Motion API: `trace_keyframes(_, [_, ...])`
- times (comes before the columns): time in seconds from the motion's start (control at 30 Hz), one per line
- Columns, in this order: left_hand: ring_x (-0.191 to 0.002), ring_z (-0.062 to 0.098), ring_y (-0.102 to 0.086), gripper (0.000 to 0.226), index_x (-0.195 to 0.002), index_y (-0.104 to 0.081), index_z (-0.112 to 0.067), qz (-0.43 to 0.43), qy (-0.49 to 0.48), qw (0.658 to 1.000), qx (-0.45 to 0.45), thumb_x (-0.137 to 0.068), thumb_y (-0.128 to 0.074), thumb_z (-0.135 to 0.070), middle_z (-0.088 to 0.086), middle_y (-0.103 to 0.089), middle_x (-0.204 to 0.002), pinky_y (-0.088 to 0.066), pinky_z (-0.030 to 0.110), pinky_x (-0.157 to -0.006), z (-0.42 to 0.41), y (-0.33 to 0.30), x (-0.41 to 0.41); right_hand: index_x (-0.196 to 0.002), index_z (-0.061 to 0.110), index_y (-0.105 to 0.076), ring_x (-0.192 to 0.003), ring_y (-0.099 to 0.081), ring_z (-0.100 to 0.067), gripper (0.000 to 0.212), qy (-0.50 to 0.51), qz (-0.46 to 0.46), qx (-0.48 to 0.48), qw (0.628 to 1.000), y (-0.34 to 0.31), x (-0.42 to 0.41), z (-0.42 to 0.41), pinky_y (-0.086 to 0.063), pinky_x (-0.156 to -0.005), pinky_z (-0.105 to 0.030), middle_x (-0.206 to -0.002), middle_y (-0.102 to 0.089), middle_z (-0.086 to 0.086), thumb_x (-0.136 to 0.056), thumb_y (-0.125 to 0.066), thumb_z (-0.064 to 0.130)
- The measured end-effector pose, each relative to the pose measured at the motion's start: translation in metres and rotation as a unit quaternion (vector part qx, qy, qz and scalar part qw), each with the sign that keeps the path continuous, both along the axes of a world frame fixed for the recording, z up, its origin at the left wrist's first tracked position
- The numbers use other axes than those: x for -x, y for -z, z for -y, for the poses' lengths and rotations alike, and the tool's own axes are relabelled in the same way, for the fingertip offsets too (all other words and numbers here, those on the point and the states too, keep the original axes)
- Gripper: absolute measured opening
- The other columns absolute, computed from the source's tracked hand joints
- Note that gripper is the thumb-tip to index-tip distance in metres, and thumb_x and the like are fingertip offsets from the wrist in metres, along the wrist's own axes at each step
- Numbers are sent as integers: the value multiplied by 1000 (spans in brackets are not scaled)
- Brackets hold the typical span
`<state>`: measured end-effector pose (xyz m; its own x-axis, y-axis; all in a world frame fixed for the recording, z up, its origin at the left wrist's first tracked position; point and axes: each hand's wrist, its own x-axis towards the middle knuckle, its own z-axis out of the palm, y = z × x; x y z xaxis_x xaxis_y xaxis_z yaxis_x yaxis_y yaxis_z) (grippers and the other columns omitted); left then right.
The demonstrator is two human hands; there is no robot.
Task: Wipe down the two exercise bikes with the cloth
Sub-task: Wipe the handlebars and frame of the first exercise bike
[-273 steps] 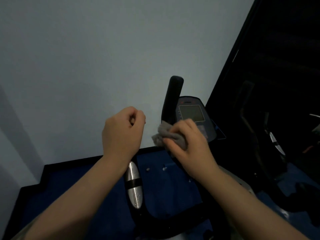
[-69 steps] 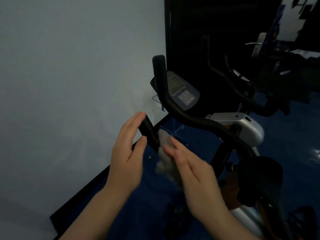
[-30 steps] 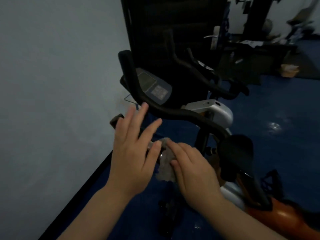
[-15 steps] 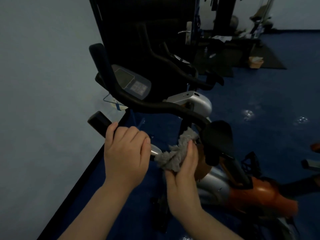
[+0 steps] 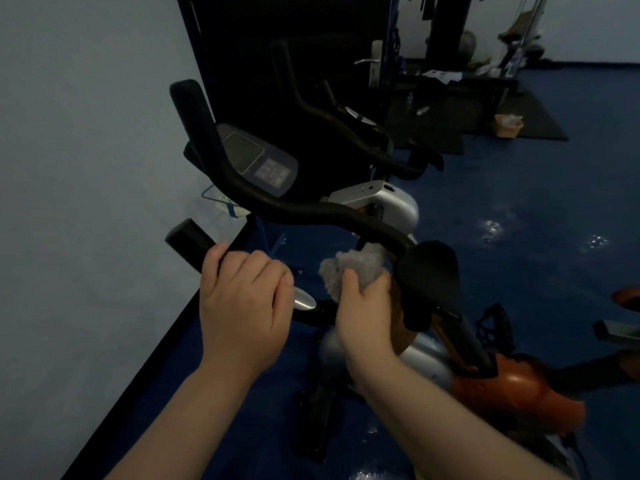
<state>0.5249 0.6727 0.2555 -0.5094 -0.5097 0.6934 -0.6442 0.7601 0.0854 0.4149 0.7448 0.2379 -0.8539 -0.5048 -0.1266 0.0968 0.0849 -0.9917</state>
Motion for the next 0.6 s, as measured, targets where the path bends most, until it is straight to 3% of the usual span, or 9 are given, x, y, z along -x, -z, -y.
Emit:
trace_keyframes(0.07, [-74, 17, -49, 33, -71, -63, -19, -6, -6, 1000, 7, -93, -38, -22, -6, -56, -69, -17, 29, -109, 1, 2, 2, -137, 13, -40, -121, -50, -21, 40, 12, 14, -6, 1000, -5, 20, 12, -35, -93, -23, -137, -51, -8, -100, -44, 28])
trace_keyframes(0.17, [-75, 16, -48, 32, -70, -62, -18, -21, -11, 1000, 17, -92, -39, -21, -6, -57, -69, -18, 30, -110, 1, 6, 3, -143, 20, -32, -122, -43, -10, 45, 17, -32, -20, 999, -6, 15, 6, -25, -93, -5, -142, -44, -1, -101, -42, 30])
trace_keyframes(0.27, [-76, 16, -49, 32, -69, -62, -19, -33, -2, 999, 17, -92, -39, -21, -6, -57, -69, -19, 31, -109, 2, 8, 3, -148, 34, -9, -139, -19, -8, 57, -37, -193, -83, 977, 12, -27, -21, -13, -110, -20, -155, -16, 9, -97, -29, 47])
trace_keyframes(0.37, [-83, 14, -52, 29, -79, -66, -17, -48, 32, 998, 2, -92, -40, -19, -4, -64, -79, -19, 30, -110, 1, 6, 2, -146, 38, -10, -142, 1, -2, 60, -121, -376, -95, 914, 21, -34, -42, 2, -115, -20, -153, -8, 25, -90, -30, 48])
trace_keyframes(0.43, [-99, 13, -56, 28, -97, -67, -13, -79, 75, 994, -27, -93, -39, -15, 0, -68, -98, -20, 30, -112, -1, 3, -3, -144, 38, -20, -145, -1, -3, 52, -198, -447, -60, 870, 20, -10, -52, 0, -117, -30, -152, -14, 27, -93, -31, 43])
trace_keyframes(0.5, [-121, 18, -52, 30, -112, -63, -8, -110, 105, 988, -41, -94, -39, -11, 5, -63, -120, -23, 34, -113, -1, -2, -10, -143, 47, -22, -145, -6, -1, 45, -282, -441, -32, 851, 13, 13, -59, -4, -118, -30, -153, -18, 31, -98, -21, 49])
trace_keyframes(0.6, [-138, 23, -36, 35, -125, -55, -7, -172, 40, 984, -19, -96, -36, -16, 6, -50, -137, -22, 38, -115, 4, -17, -24, -141, 37, -36, -136, -34, -9, 49, -277, -469, -84, 834, 5, 10, -53, -30, -112, -39, -144, -43, 19, -93, -31, 43])
